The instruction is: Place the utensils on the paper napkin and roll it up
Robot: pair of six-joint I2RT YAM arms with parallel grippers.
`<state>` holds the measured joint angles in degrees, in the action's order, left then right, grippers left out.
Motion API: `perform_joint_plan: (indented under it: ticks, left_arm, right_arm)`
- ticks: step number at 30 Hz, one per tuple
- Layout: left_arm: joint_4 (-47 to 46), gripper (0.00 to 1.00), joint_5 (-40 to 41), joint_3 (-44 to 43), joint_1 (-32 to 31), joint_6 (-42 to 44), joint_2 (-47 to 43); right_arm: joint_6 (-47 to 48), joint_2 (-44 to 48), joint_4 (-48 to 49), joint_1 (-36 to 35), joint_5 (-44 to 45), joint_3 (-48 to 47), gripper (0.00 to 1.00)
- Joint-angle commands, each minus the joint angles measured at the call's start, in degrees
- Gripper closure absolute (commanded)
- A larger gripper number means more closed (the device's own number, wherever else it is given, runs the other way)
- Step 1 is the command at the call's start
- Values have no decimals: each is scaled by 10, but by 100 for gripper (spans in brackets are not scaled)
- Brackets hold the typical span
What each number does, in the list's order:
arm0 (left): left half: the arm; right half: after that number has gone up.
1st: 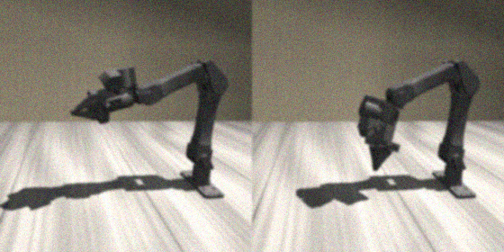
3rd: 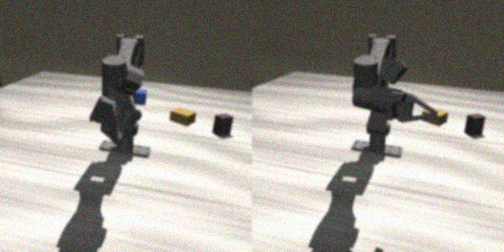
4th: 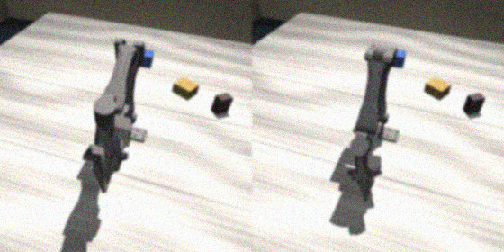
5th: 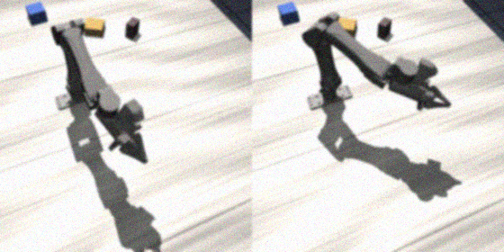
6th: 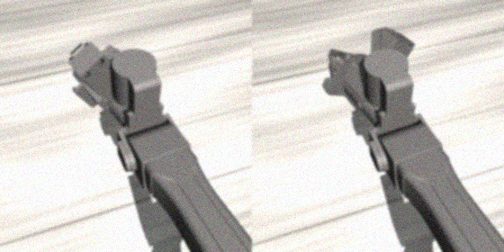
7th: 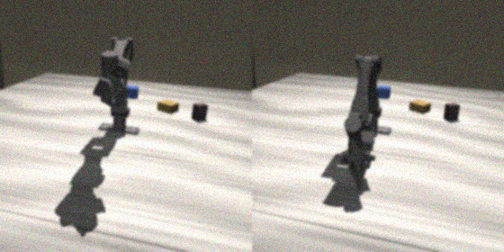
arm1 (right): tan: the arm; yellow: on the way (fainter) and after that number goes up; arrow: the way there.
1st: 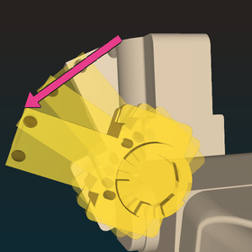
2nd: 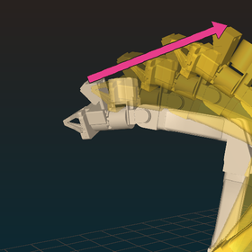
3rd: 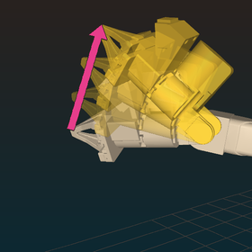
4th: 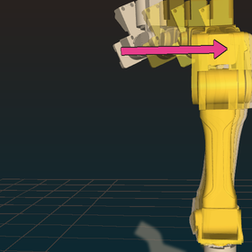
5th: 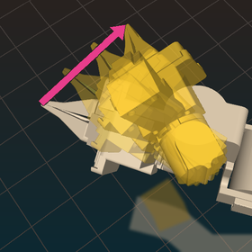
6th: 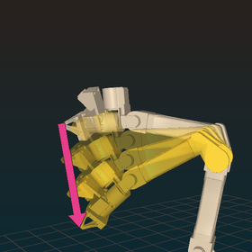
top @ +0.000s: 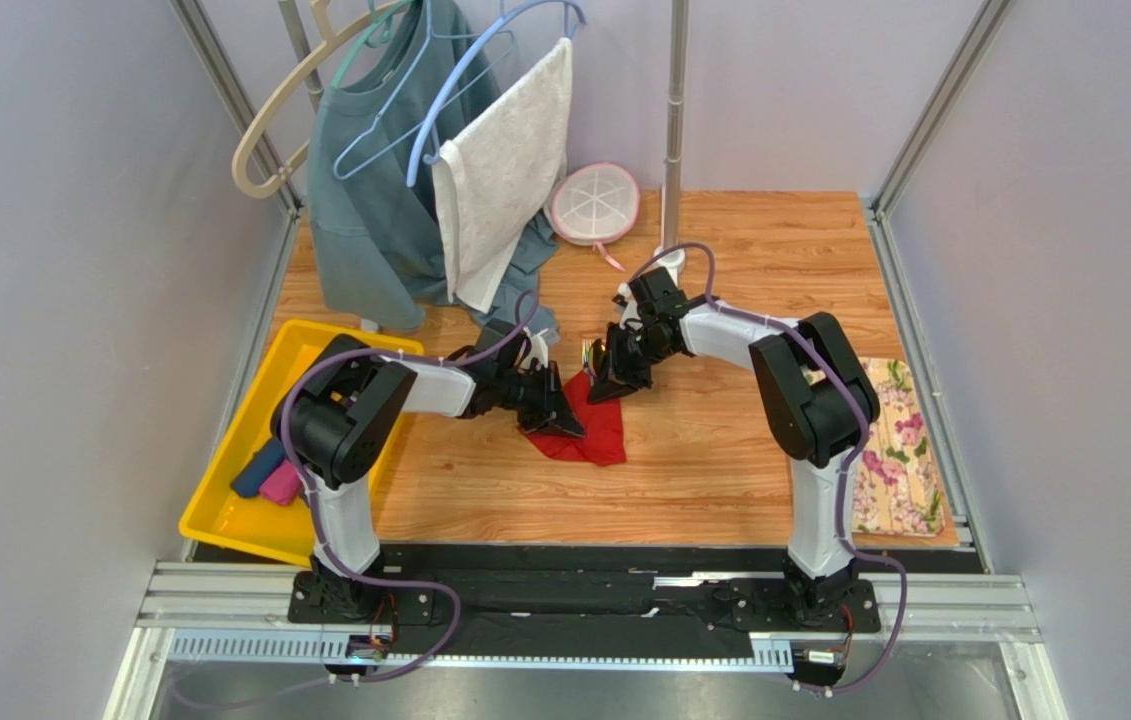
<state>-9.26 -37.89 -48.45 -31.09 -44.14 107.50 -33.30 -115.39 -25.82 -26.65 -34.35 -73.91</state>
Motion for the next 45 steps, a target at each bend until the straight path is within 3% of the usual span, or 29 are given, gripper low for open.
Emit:
perform_joint_plan:
  ticks: [1,9,16,24,31,35,41,45]
  left_arm:
    - [33,100,50,-2,3,28,13]
    - [25,100,47,4,9,29,-3]
    - [-66,98,-31,18,5,-26,-55]
    - [-86,98,-20,-1,-20,-48,-28]
    - [-48,100,33,-13,-20,-26,23]
    - [35,100,71,-38,-20,-1,51]
    - [63,100,91,-35,-14,19,43]
    - [77,100,91,-38,-14,44,30]
  right_arm:
    - [0,-14,18,-15,67,-28,100]
    - [20,-42,-40,-24,162,-29,100]
    - [17,-50,-39,-24,156,-13,100]
    - [12,-57,-43,-23,155,-25,100]
    - [12,-57,-44,-19,145,-35,100]
    - [9,-50,-36,-17,105,-41,100]
    - [14,2,-33,-3,47,-67,85]
    - [23,14,-41,-1,23,-65,83]
